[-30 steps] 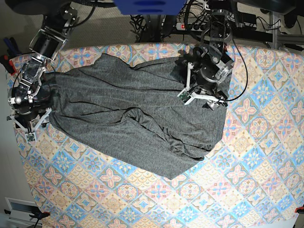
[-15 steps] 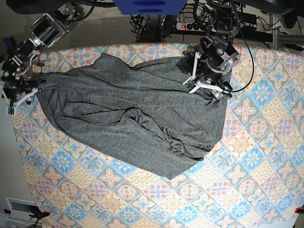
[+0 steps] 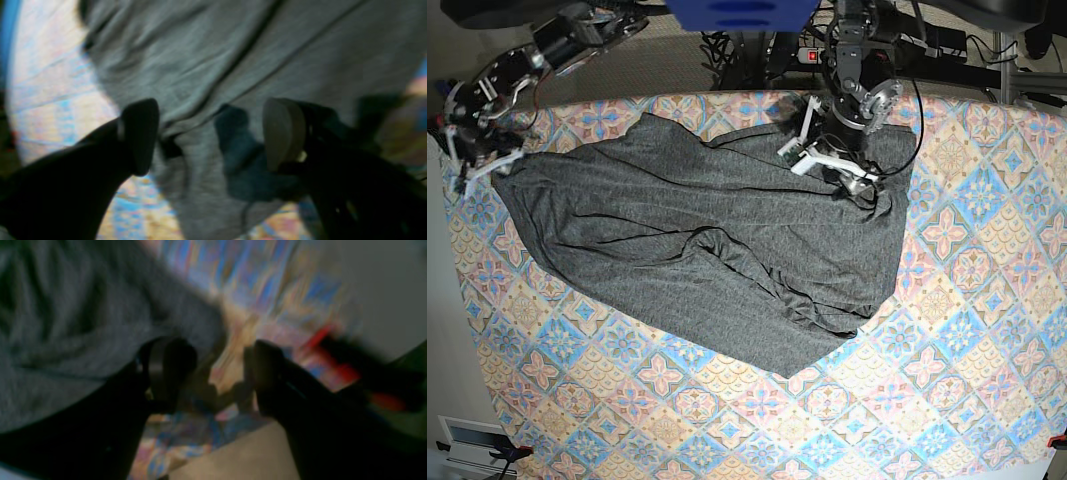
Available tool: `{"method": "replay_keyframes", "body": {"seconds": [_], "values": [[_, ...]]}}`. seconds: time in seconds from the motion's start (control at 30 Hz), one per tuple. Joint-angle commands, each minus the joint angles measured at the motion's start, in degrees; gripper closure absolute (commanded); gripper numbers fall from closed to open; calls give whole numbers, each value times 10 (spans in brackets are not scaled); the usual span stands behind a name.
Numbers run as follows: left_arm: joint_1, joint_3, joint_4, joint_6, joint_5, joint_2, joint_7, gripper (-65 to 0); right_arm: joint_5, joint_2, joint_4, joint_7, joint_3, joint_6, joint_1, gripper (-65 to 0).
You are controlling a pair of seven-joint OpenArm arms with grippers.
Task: Layout the t-shirt on the table in an organized manner, then fold the t-shirt properly
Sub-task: 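Move the right gripper to the shirt corner and regrasp it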
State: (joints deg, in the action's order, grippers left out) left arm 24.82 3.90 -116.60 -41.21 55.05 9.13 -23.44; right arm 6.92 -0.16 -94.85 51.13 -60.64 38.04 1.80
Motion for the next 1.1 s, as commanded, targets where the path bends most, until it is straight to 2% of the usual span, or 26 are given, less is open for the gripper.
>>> {"method": "replay_keyframes", "body": {"seconds": [0.0,0.13,0.23,0.4,0.47,0.57,0.7,0.77,0.83,0.93,1.07], "values": [[-9,20,-13,12,-15,-1,5,-475,-13,12,-13,-21,2,3,14,-329],[-8,78,-12,12,-99,-1,-12,-475,-9,11,-13,-21,5,3,10,-329],[-13,124,-12,12,-175,-1,-64,-475,6,12,-13,-21,5,3,9,-329],[-20,181,-12,12,-321,-7,-180,-475,101,12,-13,-30,5,3,9,-329],[-21,192,-12,12,-387,-32,-225,-475,121,11,-14,-45,5,3,10,-329],[-22,196,-11,12,-506,-93,-303,-474,123,11,-23,-61,4,3,11,-329],[-22,211,-11,12,-618,-147,-352,-473,101,11,-23,-58,-2,20,11,-329],[-22,249,-10,12,-663,-162,-370,-474,71,11,-23,-58,-37,20,11,-329],[-23,275,-10,12,-698,-180,-384,-475,59,11,-22,-58,-69,20,13,-329],[-33,274,-7,12,-722,-218,-402,-475,59,11,-21,-58,-73,20,12,-329],[-38,274,9,12,-733,-229,-403,-475,58,11,-16,-58,-73,20,14,-329]]}}
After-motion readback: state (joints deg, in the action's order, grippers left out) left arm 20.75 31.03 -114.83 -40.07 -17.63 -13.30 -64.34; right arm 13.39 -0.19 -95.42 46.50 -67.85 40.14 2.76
